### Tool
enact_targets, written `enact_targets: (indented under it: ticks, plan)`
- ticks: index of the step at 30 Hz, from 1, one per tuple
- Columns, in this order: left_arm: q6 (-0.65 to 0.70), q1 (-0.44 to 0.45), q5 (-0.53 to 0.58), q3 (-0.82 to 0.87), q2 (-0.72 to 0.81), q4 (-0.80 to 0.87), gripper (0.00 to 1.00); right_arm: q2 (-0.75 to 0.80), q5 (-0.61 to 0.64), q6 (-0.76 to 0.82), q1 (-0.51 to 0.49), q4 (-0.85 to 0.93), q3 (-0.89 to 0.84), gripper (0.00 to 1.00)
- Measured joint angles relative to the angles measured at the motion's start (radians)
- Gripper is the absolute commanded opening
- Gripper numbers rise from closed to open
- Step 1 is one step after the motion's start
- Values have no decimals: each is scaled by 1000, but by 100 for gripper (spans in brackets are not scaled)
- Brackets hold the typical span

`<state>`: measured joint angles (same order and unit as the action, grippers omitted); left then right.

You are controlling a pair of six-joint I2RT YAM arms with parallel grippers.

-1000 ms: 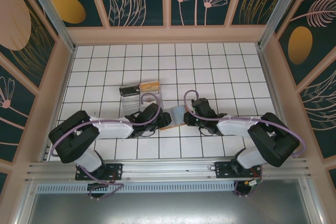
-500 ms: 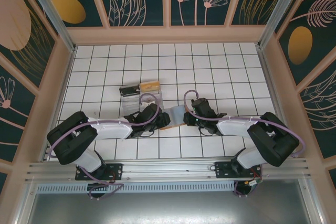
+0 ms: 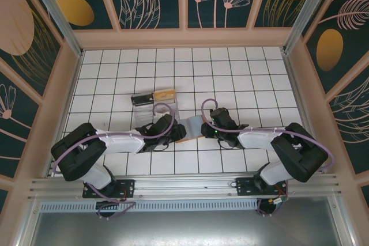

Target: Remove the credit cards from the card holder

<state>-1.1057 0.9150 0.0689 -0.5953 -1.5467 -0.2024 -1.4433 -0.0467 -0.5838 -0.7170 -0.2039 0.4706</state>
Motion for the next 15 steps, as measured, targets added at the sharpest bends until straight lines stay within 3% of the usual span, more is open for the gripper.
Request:
enact_targets:
  ticks: [15]
  plan:
    - [1, -3, -14, -1, -34, -61, 52, 0, 4, -2, -3, -1, 0, 25]
